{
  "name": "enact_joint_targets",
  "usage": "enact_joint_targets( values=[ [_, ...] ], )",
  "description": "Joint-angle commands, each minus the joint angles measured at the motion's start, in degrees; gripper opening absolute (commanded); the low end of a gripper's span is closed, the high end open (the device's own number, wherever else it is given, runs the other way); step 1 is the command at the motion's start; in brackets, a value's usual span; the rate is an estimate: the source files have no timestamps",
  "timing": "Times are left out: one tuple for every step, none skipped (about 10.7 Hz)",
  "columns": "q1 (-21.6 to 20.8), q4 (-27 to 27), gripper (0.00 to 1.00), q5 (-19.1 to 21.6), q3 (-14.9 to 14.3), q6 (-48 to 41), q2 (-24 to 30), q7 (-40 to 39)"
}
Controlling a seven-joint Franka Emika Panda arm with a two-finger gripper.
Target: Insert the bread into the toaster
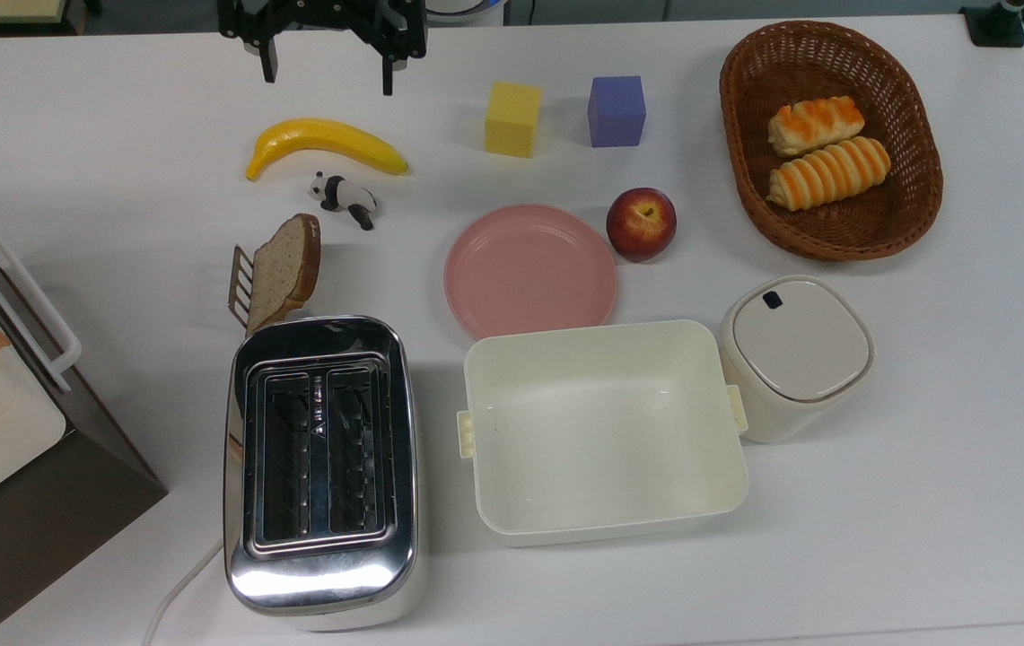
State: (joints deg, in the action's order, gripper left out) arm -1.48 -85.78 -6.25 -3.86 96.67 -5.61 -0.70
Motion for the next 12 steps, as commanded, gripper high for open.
enact_joint_targets(
  values=[
    [0.9, -4.1, 1.00, -0.5, -0.4, 6.4, 0.8, 0.3],
    [2.0, -5.6, 1.00, -0.6, -0.4, 8.4, 0.6, 0.3],
    [2.5, -6.1, 1.00, -0.8, -0.4, 9.8, -0.6, 0.2],
    [3.1, -6.3, 1.00, -1.2, -0.5, 10.3, -2.0, 0.1],
    [3.9, -6.6, 1.00, -1.4, -0.5, 11.1, -3.6, 0.0],
    [4.4, -7.8, 1.00, -1.4, -0.5, 12.9, -4.7, 0.0],
    [4.6, -10.3, 1.00, -1.7, -0.5, 16.2, -5.5, 0.1],
    [4.6, -12.5, 1.00, -3.1, -0.5, 19.1, -6.5, 0.3],
    [4.6, -13.4, 1.00, -4.6, -0.5, 20.7, -8.2, 0.3],
    [4.4, -13.6, 1.00, -5.8, -0.5, 21.2, -9.7, 0.3],
    [4.2, -13.6, 1.00, -6.5, -0.5, 21.5, -10.6, 1.0],
    [3.9, -13.6, 1.00, -6.8, -0.4, 21.6, -11.1, 1.2]
  ],
)
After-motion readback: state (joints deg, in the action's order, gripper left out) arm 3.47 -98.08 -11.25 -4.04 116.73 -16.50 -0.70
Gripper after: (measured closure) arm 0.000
